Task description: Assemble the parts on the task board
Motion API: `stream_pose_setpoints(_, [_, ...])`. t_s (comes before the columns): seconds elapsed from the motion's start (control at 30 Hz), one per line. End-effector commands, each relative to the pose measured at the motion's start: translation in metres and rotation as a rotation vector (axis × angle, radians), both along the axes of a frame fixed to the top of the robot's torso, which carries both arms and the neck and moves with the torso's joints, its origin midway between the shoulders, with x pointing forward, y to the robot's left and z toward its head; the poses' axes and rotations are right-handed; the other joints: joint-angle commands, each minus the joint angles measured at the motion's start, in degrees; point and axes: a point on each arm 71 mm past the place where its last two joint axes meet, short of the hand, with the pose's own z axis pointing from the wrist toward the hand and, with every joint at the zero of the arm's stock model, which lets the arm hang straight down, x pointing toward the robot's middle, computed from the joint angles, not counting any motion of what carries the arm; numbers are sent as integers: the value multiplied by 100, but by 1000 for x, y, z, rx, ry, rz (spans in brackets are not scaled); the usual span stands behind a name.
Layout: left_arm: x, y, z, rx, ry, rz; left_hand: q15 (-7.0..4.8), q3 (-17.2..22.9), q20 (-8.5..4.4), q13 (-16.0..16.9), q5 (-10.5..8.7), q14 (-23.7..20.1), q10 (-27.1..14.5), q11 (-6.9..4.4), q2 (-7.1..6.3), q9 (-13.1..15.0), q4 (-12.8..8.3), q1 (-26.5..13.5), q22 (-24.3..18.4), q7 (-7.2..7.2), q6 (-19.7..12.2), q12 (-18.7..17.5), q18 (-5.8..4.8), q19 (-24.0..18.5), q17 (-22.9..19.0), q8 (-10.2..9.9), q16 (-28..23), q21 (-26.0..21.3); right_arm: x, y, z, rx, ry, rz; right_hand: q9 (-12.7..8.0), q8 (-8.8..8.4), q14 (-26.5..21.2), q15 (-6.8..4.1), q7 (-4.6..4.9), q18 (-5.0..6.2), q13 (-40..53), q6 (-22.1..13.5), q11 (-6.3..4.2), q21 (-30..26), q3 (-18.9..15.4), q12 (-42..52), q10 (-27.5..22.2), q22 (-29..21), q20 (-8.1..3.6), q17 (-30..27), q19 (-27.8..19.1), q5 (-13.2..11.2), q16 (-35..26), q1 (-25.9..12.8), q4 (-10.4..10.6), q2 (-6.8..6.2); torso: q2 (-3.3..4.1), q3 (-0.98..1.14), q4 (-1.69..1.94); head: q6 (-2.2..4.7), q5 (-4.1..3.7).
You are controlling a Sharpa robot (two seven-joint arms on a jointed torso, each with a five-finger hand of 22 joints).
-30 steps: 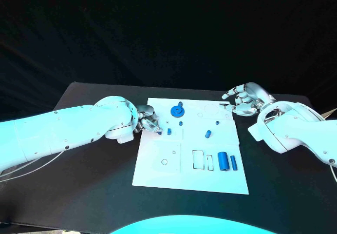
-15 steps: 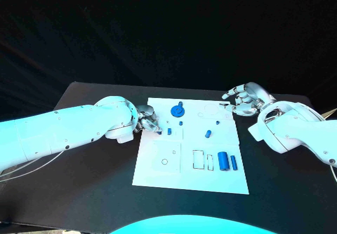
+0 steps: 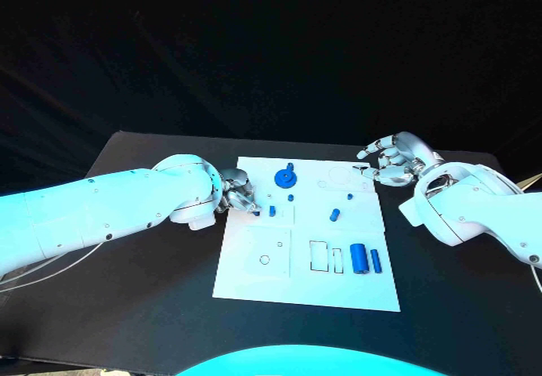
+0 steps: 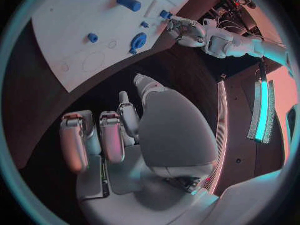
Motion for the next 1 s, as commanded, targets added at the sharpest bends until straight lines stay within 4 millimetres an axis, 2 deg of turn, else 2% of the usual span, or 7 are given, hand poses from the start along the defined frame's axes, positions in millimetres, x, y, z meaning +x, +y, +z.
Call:
stream_pose_setpoints(0.03, [-4, -5, -5, 1, 30, -21, -42, 1053, -4, 35, 36, 596, 51, -7, 2, -16, -1019, -24, 188, -24, 34, 49, -105, 34, 1508, 11, 24, 35, 0, 1, 0, -5, -2, 17, -6, 24, 457, -45, -1, -30, 46, -46, -14, -34, 42, -15, -1, 1373, -49, 938, 499, 21, -30, -26, 4, -18, 3, 1, 2, -10, -4])
stream_pose_setpoints(0.27, [-3, -6, -6, -5, 28, -12, -47, 1030, -7, 76, 50, 596, 111, -19, -41, -41, -993, -118, 186, -43, 78, 73, -105, 31, 1508, 4, 24, 32, 0, 1, 0, -5, -2, 17, -9, 39, 458, -48, -4, -30, 39, -50, -16, -35, 53, -19, 0, 1372, -51, 937, 499, 26, -32, -51, 12, -27, 3, 2, 0, -16, -11])
stream_pose_setpoints(0.7, [-2, -8, -10, -3, 49, -8, -63, 974, -10, 66, -9, 596, 141, -39, -24, -68, -898, -246, 184, -72, 104, 58, -105, 28, 1508, -5, 24, 24, 0, 1, -1, -3, -2, 18, -9, 40, 458, -48, -4, -30, 41, -50, -17, -37, 53, -16, 4, 1372, -52, 937, 499, 25, -32, -56, 14, -28, 5, 5, -2, -26, -26])
stream_pose_setpoints(0.87, [-1, -7, -10, -2, 49, -1, -83, 773, -17, 23, -63, 596, 133, -64, -77, -96, -763, -402, 179, -114, 104, 20, -105, 26, 1508, -17, 24, 11, 0, 1, -1, -3, -2, 18, -10, 45, 457, -48, -4, -28, 34, -52, -17, -44, 53, -22, -1, 1367, -52, 934, 495, 21, -34, -70, 20, -31, 1, 4, -1, -27, -29])
stream_pose_setpoints(1.0, [0, -5, -10, 0, 49, 7, -103, 518, -35, -15, -98, 596, 95, -87, -147, -152, -538, -602, 167, -145, 140, -19, -103, 22, 1508, -45, 24, -6, 0, 1, -1, -2, -2, 17, -10, 45, 457, -48, -4, -28, 34, -52, -17, -44, 53, -22, -1, 1367, -52, 934, 495, 21, -34, -70, 20, -31, 3, 4, 0, -28, -33])
